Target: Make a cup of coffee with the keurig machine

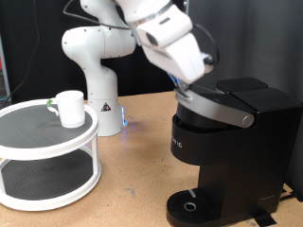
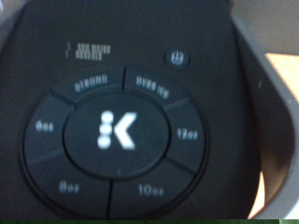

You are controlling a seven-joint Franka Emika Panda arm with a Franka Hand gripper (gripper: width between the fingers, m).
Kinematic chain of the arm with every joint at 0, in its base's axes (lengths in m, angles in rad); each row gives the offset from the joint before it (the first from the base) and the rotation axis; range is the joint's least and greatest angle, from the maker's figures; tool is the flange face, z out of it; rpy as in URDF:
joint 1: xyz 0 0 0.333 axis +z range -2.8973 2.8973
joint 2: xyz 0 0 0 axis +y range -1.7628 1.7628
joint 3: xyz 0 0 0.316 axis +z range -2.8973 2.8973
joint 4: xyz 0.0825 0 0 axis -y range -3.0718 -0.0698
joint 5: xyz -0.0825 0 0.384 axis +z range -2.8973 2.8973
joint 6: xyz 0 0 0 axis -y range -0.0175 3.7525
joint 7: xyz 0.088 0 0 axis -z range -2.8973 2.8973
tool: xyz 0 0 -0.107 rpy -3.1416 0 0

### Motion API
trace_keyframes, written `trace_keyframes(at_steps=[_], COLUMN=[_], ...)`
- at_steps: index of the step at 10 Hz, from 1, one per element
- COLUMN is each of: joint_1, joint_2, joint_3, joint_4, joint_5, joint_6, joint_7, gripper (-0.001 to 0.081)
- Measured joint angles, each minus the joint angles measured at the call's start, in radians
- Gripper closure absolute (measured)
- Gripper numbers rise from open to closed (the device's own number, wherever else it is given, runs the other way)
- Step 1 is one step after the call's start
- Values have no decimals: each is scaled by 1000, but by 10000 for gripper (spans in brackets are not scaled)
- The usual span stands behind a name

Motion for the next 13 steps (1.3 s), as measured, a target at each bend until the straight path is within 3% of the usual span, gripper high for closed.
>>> trace_keyframes(at_steps=[5, 10, 13], joint_1=[-7, -7, -7], joint_2=[43, 42, 33], joint_3=[1, 1, -5], joint_4=[-68, -71, -60], joint_5=[-1, 0, 126], joint_6=[101, 111, 72], joint_7=[-38, -38, -113], gripper=[804, 804, 804])
